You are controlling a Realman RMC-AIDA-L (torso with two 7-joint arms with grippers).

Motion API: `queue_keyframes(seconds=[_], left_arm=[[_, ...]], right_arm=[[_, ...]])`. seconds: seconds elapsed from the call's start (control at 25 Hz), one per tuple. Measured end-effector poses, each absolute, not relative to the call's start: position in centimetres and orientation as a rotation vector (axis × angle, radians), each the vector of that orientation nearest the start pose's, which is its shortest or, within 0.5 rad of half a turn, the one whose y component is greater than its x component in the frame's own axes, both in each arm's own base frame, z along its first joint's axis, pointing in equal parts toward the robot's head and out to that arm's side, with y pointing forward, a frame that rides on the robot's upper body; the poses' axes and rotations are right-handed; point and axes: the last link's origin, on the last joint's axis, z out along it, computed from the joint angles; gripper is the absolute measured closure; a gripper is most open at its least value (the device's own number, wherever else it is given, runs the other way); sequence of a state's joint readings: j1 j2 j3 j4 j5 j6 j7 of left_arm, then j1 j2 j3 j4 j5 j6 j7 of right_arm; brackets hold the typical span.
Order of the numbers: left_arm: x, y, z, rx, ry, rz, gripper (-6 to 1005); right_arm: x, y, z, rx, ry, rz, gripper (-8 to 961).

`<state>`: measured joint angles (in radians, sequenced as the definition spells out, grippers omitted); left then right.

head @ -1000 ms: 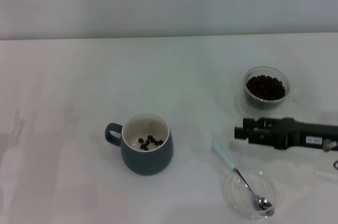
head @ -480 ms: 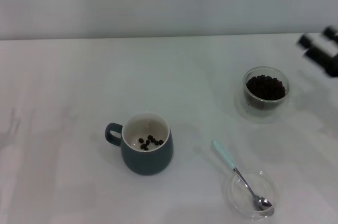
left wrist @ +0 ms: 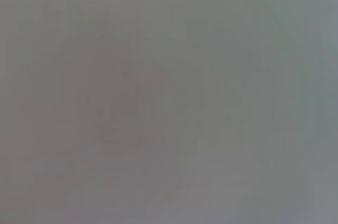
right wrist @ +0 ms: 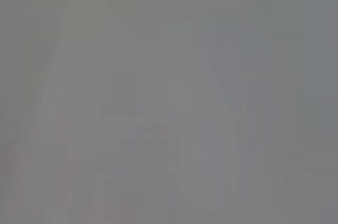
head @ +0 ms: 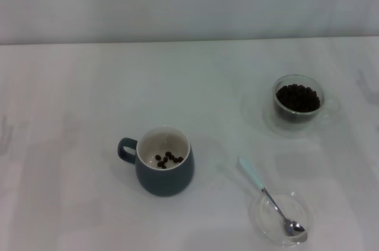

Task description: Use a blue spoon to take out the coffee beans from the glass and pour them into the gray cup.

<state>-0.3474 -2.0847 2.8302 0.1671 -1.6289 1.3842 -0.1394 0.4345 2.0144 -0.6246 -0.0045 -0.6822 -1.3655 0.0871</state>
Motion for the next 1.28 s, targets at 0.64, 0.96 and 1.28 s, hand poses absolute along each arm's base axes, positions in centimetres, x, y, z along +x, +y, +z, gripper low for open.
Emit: queue_keyframes(seconds=[0.64,0.96,1.28], left_arm=[[-35.6,29.3,0.6,-1.308,-0.631,-0.745,127],[-35.6,29.3,0.7,-1.308,-0.631,-0.744,126],[-35.9,29.1,0.5,-1.310,-0.646,-0.731,126]], right_arm=[[36.2,34.6,6.1,-1.369,0.434,0.564,79],[36.7,34.1,5.9,-1.364,0.456,0.562,79],[37.0,33.6,5.7,-1.365,0.472,0.554,79]])
